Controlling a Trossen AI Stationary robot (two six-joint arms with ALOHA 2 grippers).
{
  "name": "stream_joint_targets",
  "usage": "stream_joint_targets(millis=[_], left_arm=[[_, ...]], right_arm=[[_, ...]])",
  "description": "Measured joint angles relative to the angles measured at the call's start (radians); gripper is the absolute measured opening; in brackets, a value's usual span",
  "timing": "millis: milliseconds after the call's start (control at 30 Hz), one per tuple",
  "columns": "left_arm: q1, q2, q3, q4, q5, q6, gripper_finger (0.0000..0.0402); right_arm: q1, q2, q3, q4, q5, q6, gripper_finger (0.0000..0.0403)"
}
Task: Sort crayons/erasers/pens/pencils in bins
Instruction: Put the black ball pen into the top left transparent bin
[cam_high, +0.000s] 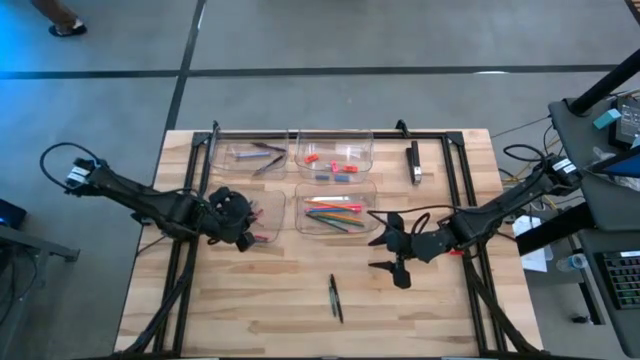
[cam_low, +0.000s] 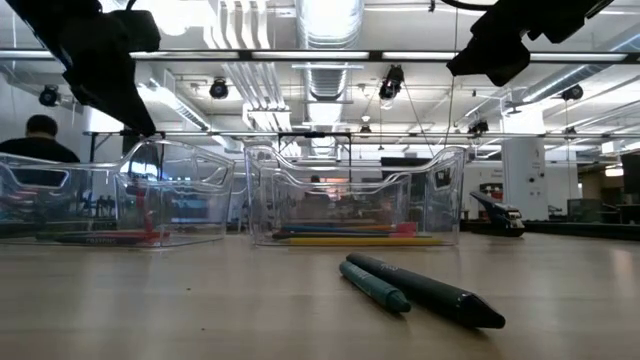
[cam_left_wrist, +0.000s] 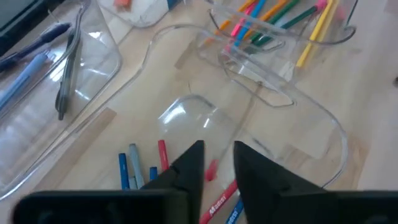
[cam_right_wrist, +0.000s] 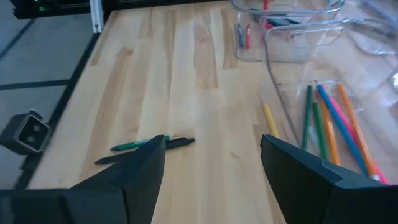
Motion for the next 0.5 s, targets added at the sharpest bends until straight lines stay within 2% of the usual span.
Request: stream_joint_targets(millis=[300, 400, 500], left_arm=[[0.0, -0.066, 0.007, 0.018, -0.003, 0.0, 0.0206], [-0.006, -0.079, 0.005, 0.131, -0.075, 0.008, 0.0225], [-0.016, -0.058, -0.025, 0.328, -0.155, 0.113, 0.0227]], right_arm=[[0.0, 0.001, 0.0, 0.001, 0.015, 0.012, 0.0249], [0.002, 0.029, 0.0, 0.026, 0.027, 0.075, 0.0249], [0.021, 0.095, 0.0, 0.064, 0.069, 0.09, 0.0247]])
